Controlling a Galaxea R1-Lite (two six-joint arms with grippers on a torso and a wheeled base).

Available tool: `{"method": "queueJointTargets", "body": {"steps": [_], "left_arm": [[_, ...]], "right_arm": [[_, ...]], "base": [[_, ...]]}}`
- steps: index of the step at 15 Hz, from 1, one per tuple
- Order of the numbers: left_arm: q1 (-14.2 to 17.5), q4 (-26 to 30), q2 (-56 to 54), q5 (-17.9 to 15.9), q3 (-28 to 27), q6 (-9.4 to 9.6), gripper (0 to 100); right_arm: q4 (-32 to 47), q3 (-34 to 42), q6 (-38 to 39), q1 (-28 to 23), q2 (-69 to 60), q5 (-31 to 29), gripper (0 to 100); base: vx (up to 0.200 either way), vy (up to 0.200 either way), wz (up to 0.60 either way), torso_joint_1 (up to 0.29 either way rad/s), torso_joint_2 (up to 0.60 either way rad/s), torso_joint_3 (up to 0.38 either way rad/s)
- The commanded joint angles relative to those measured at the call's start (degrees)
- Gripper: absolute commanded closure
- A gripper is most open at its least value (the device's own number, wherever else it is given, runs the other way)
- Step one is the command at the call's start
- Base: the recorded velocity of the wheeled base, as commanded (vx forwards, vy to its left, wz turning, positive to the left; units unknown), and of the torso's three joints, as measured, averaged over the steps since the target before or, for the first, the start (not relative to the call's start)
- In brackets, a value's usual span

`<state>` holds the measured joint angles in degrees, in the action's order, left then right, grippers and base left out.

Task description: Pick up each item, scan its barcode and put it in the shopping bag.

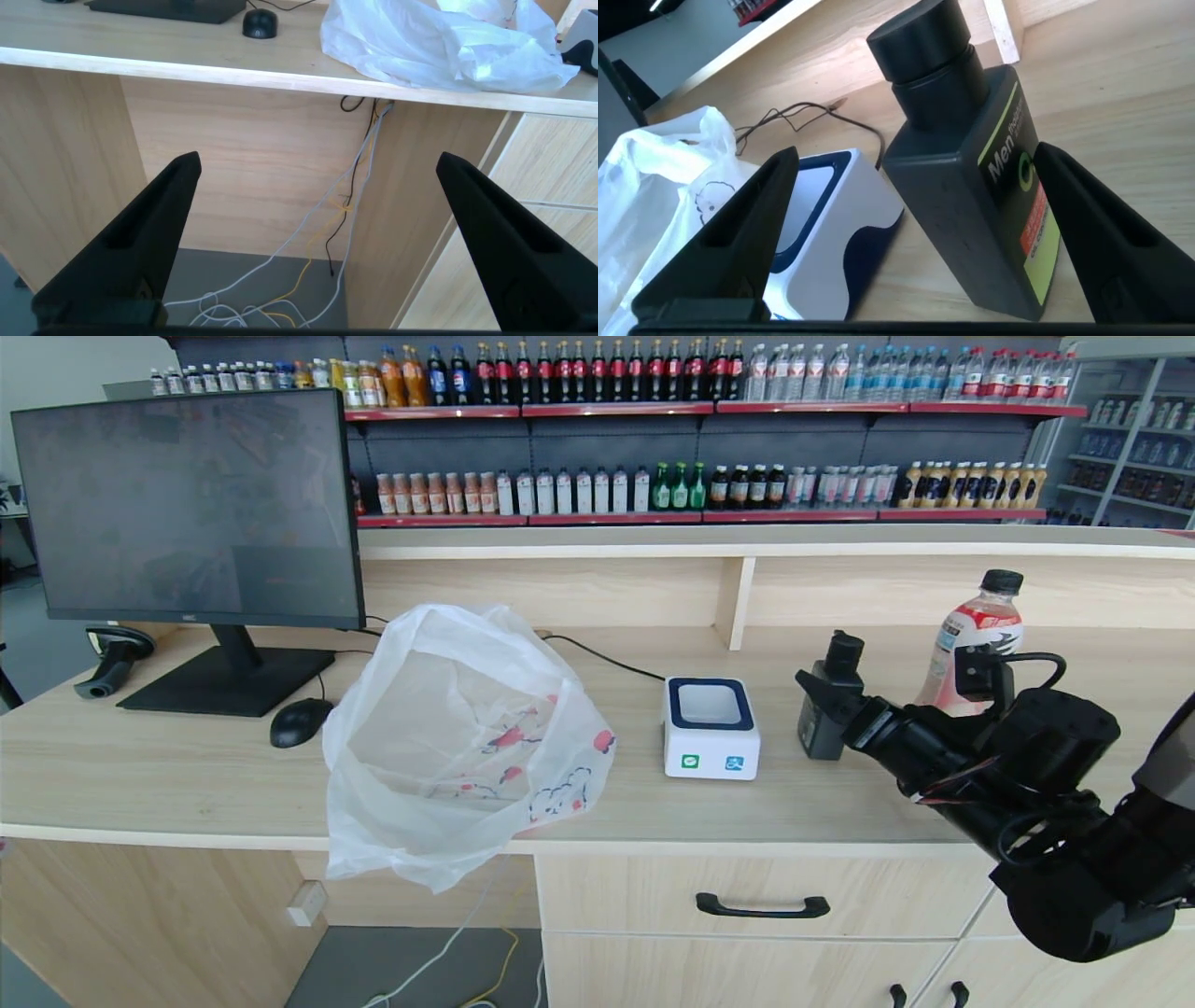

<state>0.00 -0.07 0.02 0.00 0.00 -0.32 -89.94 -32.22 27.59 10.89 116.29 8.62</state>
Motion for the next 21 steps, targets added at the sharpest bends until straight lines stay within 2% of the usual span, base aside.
{"method": "queueJointTargets", "body": {"steps": [1,21], "left_arm": [[0.0,0.0,0.0,0.0,0.0,-0.03,0],[0.0,0.0,0.0,0.0,0.0,-0.03,0]], "right_arm": [[-0.1,-0.1,0.0,0.1,0.7,0.0,0],[-0.1,-0.8,-0.2,1.2,3.0,0.0,0]], "base": [[0.0,0.0,0.0,0.0,0.0,0.0],[0.0,0.0,0.0,0.0,0.0,0.0]]}}
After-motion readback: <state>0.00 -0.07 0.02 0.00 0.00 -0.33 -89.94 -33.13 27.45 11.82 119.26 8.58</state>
